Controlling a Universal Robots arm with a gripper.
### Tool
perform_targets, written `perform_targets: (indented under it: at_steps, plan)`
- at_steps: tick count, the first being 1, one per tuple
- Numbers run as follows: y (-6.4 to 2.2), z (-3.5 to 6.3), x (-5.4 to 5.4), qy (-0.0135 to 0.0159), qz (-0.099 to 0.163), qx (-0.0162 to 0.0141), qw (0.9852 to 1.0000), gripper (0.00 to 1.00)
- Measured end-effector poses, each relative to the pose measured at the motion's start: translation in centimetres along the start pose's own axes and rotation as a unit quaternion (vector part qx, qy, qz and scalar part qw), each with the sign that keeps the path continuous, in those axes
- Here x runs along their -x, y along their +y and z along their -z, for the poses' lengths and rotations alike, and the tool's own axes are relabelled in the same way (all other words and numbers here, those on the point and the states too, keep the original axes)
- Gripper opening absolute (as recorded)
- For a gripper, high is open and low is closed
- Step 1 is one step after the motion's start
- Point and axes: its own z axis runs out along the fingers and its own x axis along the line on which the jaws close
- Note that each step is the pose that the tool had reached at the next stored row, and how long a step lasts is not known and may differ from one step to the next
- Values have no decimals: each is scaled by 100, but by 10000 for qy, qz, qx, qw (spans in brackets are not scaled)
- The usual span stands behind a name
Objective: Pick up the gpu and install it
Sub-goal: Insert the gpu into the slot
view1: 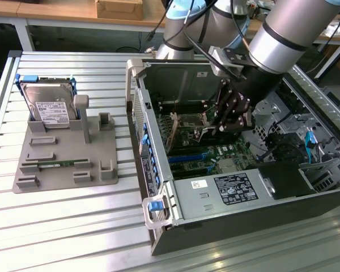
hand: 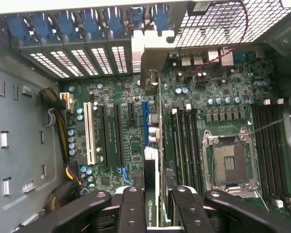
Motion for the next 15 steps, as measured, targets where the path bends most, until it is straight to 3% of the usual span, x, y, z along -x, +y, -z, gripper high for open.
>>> perform_targets:
  at_steps: [15]
  plan:
    - [118, -163, -29, 9, 64, 2, 10000, 27]
